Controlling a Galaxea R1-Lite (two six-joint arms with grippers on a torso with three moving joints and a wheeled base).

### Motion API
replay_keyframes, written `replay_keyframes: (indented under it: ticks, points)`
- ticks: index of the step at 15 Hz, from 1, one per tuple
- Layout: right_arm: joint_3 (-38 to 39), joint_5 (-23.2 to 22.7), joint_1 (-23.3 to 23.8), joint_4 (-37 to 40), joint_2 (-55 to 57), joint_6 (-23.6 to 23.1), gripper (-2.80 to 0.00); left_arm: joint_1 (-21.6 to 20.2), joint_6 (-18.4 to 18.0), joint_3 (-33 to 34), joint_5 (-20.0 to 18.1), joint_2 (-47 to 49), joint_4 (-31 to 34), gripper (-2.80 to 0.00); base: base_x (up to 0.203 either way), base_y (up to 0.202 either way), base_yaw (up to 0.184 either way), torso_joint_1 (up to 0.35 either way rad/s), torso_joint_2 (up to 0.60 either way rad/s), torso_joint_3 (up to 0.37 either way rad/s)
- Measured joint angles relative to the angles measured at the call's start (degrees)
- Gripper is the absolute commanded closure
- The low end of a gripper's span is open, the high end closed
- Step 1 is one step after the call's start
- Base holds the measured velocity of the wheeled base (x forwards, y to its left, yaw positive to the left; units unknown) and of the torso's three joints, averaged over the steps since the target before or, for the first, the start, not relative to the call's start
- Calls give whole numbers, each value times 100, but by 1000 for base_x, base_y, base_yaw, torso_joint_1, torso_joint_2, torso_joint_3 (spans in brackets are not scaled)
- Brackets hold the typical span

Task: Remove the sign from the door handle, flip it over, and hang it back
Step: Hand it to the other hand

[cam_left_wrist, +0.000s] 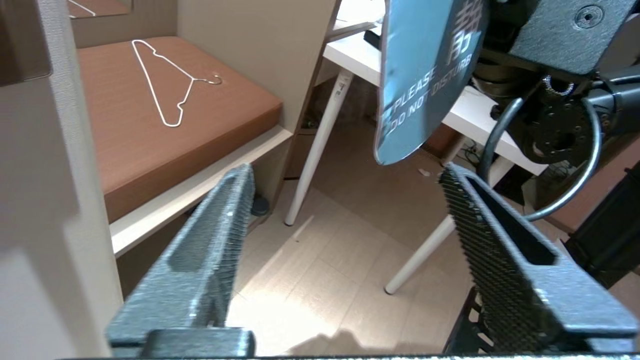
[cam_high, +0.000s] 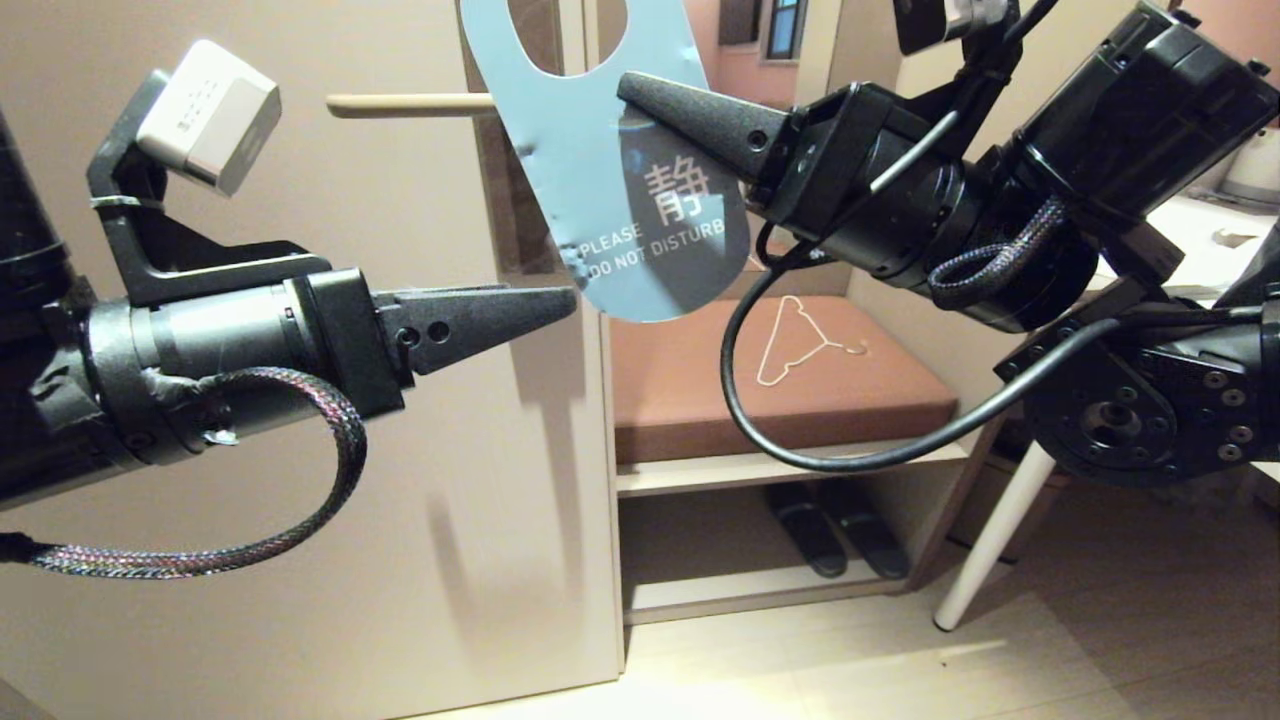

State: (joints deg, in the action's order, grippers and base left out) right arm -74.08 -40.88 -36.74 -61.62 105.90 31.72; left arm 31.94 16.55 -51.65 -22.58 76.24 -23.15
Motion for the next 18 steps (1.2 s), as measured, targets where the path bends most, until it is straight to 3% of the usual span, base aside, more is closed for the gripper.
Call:
replay_keyframes:
  ticks: [4, 9, 12, 18]
  points:
    - [-9, -9, -83, 2, 0, 26, 0, -6, -1, -25, -280, 40, -35, -280, 0, 0, 0, 0, 0, 0]
    - [-17, -9, -159, -6, 0, 33, 0, 7, 3, -51, -302, 331, -679, -280, 0, 0, 0, 0, 0, 0]
    - [-35, -20, -202, 0, 2, 71, 0, 110, 6, -155, -305, 502, -708, -280, 0, 0, 0, 0, 0, 0]
    - [-50, -22, -488, -586, 44, 552, 0, 177, 39, -234, -308, 612, -717, -280, 0, 0, 0, 0, 0, 0]
